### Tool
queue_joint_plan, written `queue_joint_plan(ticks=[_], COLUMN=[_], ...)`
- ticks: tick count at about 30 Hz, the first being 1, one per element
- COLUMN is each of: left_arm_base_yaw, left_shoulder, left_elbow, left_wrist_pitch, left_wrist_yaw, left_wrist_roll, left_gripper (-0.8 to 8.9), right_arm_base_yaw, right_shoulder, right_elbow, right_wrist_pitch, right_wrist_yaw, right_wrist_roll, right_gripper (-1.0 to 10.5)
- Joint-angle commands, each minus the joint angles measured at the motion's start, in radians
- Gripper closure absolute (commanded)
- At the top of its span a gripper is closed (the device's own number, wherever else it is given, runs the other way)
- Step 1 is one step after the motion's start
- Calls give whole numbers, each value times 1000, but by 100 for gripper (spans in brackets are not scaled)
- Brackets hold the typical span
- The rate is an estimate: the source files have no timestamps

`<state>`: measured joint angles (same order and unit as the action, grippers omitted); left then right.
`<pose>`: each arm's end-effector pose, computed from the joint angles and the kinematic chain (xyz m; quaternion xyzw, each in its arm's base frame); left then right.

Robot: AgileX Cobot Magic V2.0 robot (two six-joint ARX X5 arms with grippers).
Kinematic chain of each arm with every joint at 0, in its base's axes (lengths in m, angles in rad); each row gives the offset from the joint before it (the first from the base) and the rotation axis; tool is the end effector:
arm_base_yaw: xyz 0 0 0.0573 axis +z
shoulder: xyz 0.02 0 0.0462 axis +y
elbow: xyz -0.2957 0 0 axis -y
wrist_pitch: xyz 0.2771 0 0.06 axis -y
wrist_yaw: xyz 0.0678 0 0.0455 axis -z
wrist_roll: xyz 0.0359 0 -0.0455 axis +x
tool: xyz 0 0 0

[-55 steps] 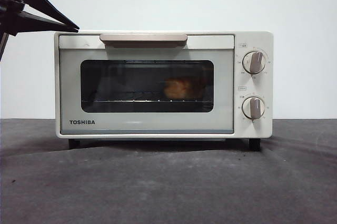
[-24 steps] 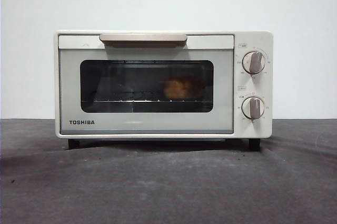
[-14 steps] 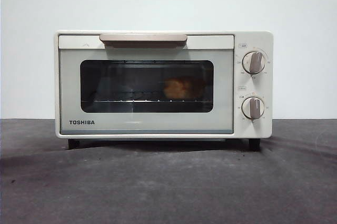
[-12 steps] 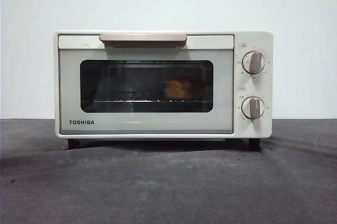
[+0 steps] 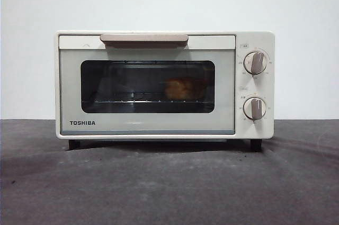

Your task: The left arm flap open the oven, the right arm pick bread and place it into oven, the left arm flap close the oven

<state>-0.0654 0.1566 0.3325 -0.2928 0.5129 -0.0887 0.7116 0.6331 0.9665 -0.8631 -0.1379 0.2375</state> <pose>0.0873 -0.0234 0.2456 -0.0554 0.0695 -0.2818 0.9553 0.0824 0.0775 0.3736 0.0306 0.2964 0.3652 0.8820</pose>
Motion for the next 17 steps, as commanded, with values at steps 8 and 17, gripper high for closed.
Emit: queue_joint_plan(ticks=[8,17], left_arm_base_yaw=[6,9], left_shoulder=[-153,-153], left_elbow=[-266,-320], left_wrist_pitch=[57,123], left_wrist_yaw=[-419,-420], left_wrist_roll=[5,18], left_gripper=[794,794], right_arm_base_yaw=[6,6], right_shoulder=[3,3], right_elbow=[17,17], right_wrist_pitch=[10,11], right_wrist_yaw=[1,1], right_wrist_roll=[-10,-10], right_gripper=[931,931])
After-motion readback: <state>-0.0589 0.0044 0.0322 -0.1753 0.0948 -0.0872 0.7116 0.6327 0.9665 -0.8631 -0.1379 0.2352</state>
